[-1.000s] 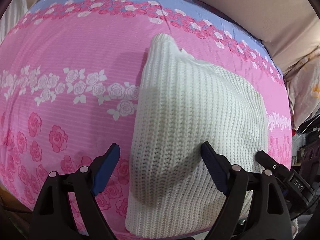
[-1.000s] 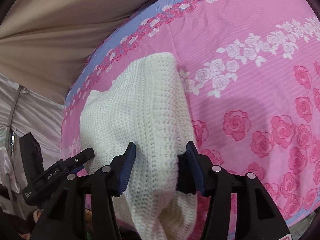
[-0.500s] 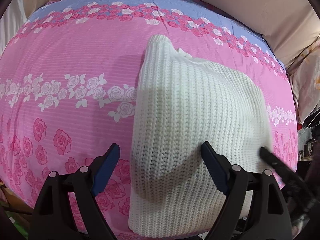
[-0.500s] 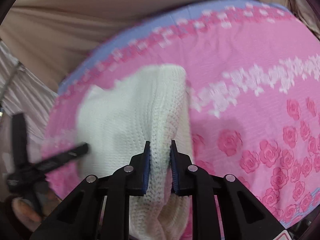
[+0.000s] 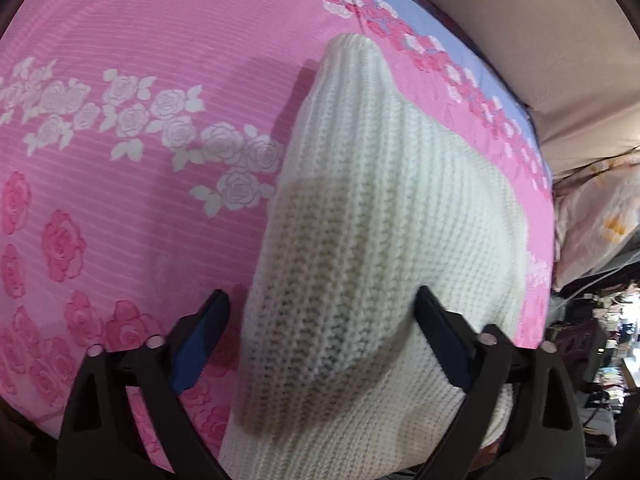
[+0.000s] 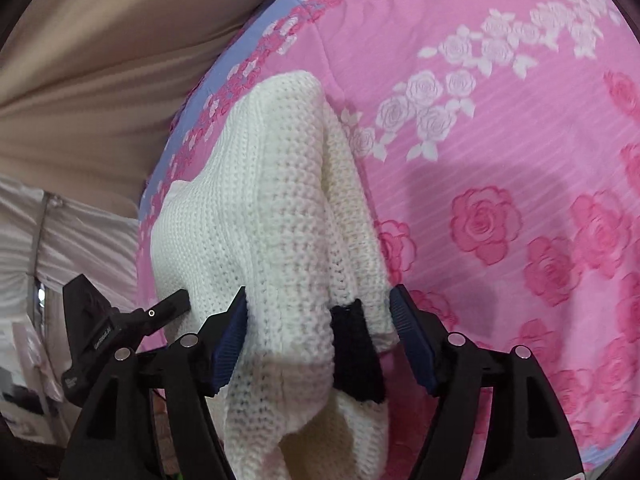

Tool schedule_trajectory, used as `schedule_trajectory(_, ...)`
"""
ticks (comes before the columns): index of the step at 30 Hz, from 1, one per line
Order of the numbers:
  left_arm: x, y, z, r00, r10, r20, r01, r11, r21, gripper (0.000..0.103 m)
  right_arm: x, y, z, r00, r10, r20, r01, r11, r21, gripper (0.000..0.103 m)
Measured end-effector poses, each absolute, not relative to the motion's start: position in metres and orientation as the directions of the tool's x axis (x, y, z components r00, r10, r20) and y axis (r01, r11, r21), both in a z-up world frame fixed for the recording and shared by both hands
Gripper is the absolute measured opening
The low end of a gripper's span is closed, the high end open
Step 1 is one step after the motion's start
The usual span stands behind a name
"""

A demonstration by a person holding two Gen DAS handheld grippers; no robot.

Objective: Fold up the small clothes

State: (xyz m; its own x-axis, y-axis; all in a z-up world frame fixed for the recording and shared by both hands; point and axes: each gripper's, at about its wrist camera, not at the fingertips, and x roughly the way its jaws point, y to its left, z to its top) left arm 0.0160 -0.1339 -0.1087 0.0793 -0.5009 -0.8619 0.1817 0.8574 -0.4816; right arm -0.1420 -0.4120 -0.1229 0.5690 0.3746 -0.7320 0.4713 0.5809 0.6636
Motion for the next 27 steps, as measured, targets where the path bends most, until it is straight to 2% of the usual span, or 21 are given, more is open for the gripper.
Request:
schedule_trajectory(2,0.020,-0.134,-0.099,0.062,-0.531,-0.845,0.202,0.836,-0.510,0.053,-0.138,-0.408,-0.110,0.580,0.360,-0.731,0.451,0.605,0.656,0.035)
schedule_trajectory(3,0.022,-0.133,-0.091,0.061,-0.545,-0.836,0.210,0.826,-0.523,0.046,-0.136,-0.406,-0.099,0.598,0.364,-0.715,0.432,0.605,0.669,0.033)
schedule_trajectory(4,0.025,-0.127,-0.077,0.070,-0.572,-0.817,0.220,0.808,-0.547,0.044,-0.134,-0.402,-0.081,0.626,0.365,-0.689,0.397,0.611,0.685,0.028)
schedule_trajectory(6,0.029,-0.117,-0.054,0.078,-0.605,-0.792,0.227,0.784,-0.577,0.042,-0.131,-0.393,-0.048,0.669,0.364,-0.648,0.331,0.635,0.698,0.023)
schedule_trajectory(9,0.032,-0.097,-0.011,0.124,-0.625,-0.770,0.275,0.768,-0.579,0.044,-0.128,-0.372,-0.001,0.712,0.359,-0.604,0.232,0.691,0.684,0.022)
schedule_trajectory(11,0.033,-0.085,0.000,0.144,-0.597,-0.789,0.290,0.788,-0.543,0.051,-0.123,-0.360,-0.003,0.697,0.343,-0.630,0.228,0.727,0.647,0.026)
schedule_trajectory(12,0.033,-0.081,-0.006,0.156,-0.561,-0.813,0.296,0.812,-0.503,0.057,-0.119,-0.357,-0.015,0.674,0.324,-0.664,0.245,0.750,0.614,0.031)
schedule_trajectory(15,0.028,-0.075,-0.044,0.228,-0.381,-0.896,0.306,0.902,-0.305,0.056,-0.114,-0.353,-0.086,0.515,0.274,-0.812,0.379,0.777,0.503,0.035)
schedule_trajectory(17,0.023,-0.064,-0.058,0.237,-0.315,-0.919,0.275,0.929,-0.247,0.057,-0.129,-0.357,-0.096,0.539,0.314,-0.782,0.435,0.691,0.577,0.035)
schedule_trajectory(19,0.017,-0.041,-0.057,0.237,-0.339,-0.911,0.237,0.929,-0.284,0.057,-0.142,-0.356,-0.079,0.580,0.319,-0.749,0.410,0.681,0.607,0.035)
schedule_trajectory(21,0.016,-0.027,-0.060,0.237,-0.322,-0.916,0.221,0.937,-0.272,0.057,-0.148,-0.353,-0.072,0.573,0.335,-0.748,0.395,0.686,0.611,0.056)
schedule_trajectory(22,0.016,-0.021,-0.064,0.224,-0.319,-0.921,0.212,0.938,-0.273,0.057,-0.150,-0.351,-0.074,0.561,0.369,-0.741,0.388,0.673,0.629,0.059)
schedule_trajectory(27,0.013,-0.009,-0.059,0.199,-0.361,-0.911,0.212,0.924,-0.320,0.058,-0.164,-0.327,-0.096,0.448,0.435,-0.781,0.438,0.654,0.617,0.060)
